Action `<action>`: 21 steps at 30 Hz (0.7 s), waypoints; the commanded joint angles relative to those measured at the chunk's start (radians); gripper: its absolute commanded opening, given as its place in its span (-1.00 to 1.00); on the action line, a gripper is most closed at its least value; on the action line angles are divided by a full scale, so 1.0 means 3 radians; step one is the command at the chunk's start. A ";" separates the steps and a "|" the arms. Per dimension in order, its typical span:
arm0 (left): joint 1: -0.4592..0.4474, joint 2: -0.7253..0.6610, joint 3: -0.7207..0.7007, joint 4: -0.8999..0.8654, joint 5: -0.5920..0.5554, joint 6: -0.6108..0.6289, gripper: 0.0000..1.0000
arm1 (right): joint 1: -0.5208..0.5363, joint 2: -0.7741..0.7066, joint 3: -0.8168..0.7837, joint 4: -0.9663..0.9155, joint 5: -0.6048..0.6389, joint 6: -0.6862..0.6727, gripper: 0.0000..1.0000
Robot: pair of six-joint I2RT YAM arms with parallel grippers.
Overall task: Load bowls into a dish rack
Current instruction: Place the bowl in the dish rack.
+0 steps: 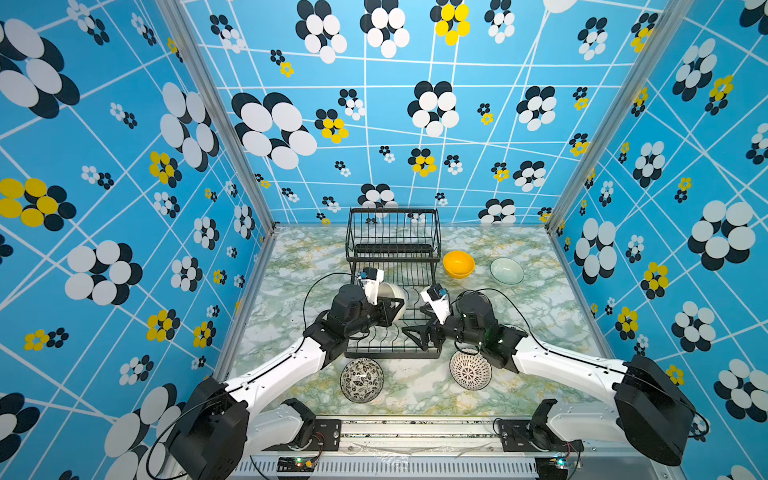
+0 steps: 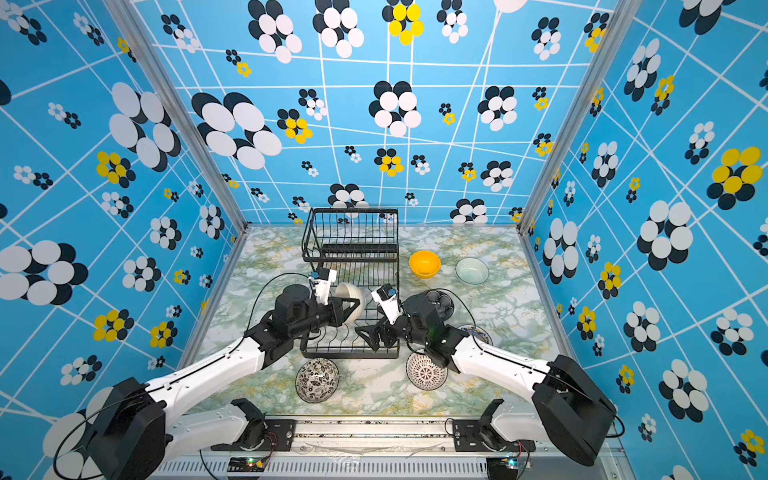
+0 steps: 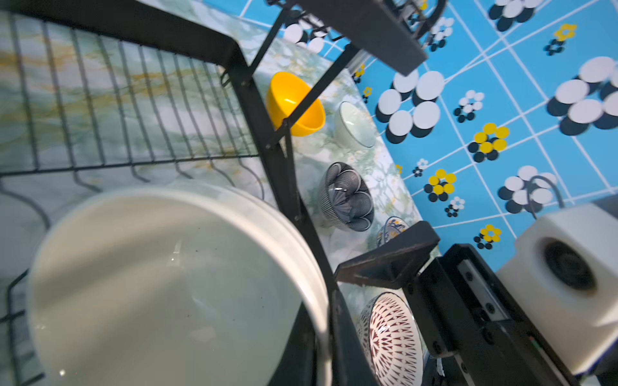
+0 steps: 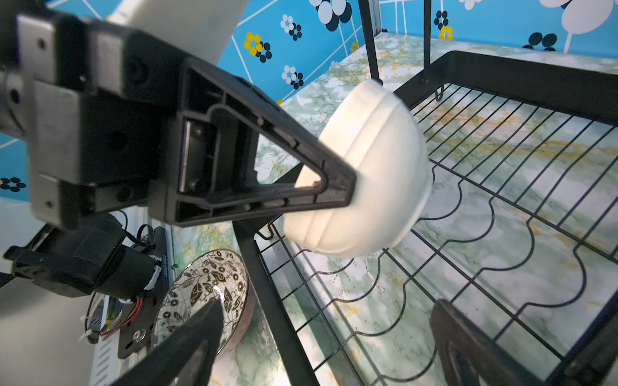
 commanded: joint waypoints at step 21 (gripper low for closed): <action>0.0063 0.1579 -0.0082 0.3280 0.1405 -0.0371 -1.00 | -0.0031 -0.0500 -0.0438 0.0319 0.0201 -0.0140 1.00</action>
